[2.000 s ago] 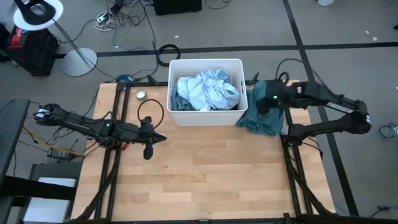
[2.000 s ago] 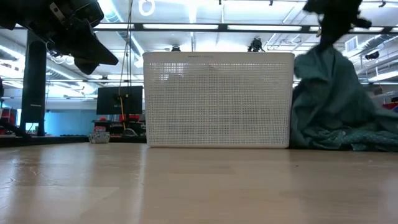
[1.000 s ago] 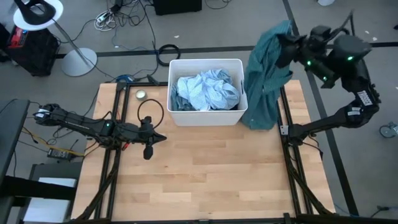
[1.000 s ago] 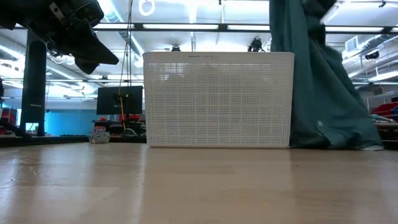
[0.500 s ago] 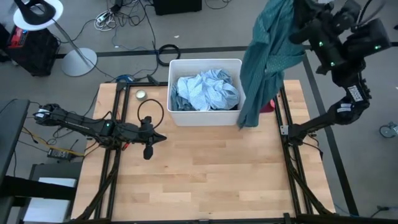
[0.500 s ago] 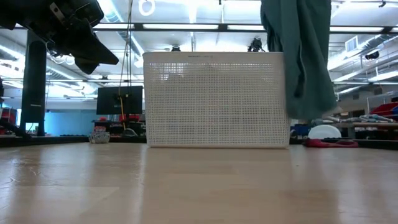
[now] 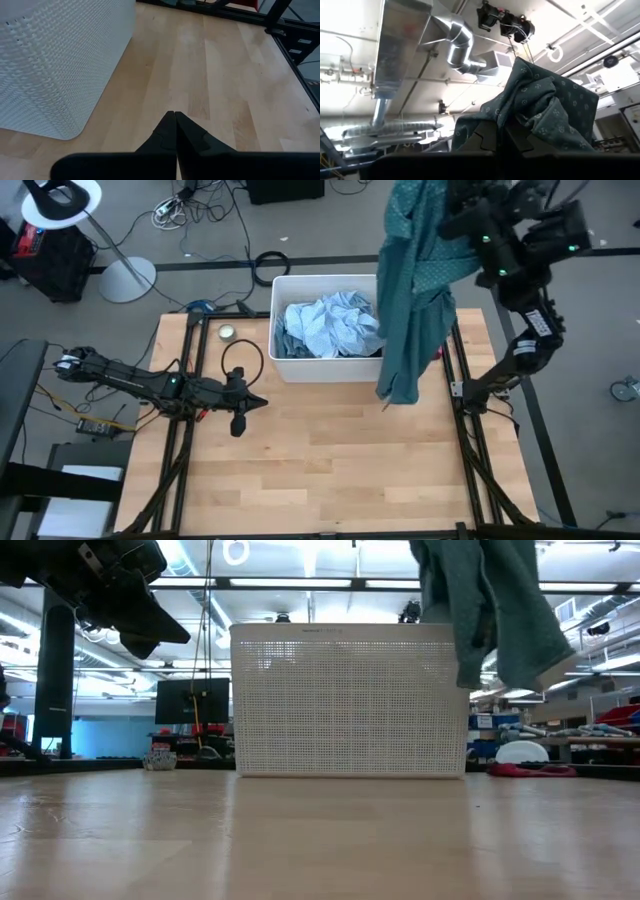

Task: Sort clothes
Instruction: Put the gray long sleeve into the laundry bin

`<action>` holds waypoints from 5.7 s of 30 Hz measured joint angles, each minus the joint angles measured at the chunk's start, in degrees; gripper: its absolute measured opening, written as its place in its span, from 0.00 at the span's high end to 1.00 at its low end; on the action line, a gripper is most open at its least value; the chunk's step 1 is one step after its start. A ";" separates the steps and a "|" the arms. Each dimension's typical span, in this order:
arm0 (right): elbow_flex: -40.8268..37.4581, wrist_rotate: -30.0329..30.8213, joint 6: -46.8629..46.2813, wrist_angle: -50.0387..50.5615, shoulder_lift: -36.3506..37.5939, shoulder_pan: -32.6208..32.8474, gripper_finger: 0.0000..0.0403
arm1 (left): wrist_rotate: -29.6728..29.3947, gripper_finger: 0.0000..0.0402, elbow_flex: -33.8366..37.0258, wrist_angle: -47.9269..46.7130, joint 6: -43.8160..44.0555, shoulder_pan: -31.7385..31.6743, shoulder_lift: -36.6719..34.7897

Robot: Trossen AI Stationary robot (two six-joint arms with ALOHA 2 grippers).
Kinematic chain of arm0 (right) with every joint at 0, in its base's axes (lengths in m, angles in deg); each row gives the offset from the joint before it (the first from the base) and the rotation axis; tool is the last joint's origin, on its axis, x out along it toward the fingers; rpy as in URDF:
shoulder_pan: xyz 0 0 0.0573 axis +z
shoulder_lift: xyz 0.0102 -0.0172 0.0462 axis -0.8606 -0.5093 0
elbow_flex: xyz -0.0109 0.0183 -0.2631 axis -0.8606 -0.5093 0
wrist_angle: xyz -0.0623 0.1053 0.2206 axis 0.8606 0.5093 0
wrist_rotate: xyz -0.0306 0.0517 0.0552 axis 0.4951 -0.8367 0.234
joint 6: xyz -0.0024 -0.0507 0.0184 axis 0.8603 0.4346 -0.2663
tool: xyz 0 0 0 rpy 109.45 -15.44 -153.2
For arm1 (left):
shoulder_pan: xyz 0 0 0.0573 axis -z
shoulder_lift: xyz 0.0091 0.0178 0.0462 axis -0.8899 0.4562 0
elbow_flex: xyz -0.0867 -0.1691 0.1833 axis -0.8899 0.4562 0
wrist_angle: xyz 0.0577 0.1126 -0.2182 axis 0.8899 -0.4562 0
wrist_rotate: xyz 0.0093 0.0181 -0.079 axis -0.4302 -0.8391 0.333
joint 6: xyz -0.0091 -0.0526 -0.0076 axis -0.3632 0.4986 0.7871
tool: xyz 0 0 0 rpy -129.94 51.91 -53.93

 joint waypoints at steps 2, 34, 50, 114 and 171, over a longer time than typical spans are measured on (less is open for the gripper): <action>1.33 -0.02 0.09 0.08 -1.52 -0.86 1.00 | -0.02 1.00 0.00 -0.02 0.01 0.01 0.00; -1.90 -2.43 -17.56 63.15 -8.67 -7.36 1.00 | -0.24 1.00 0.00 -0.06 0.02 0.01 -0.02; -14.27 -8.82 -22.32 72.91 -26.76 -9.11 0.99 | -0.24 1.00 0.00 0.05 0.02 0.00 -0.02; -32.40 18.61 -54.77 91.07 9.87 29.10 0.56 | -0.23 1.00 0.00 -0.03 0.03 0.02 -0.02; -101.36 42.43 -65.80 28.53 14.92 33.30 0.95 | -0.25 1.00 0.00 0.09 -0.42 0.01 -0.02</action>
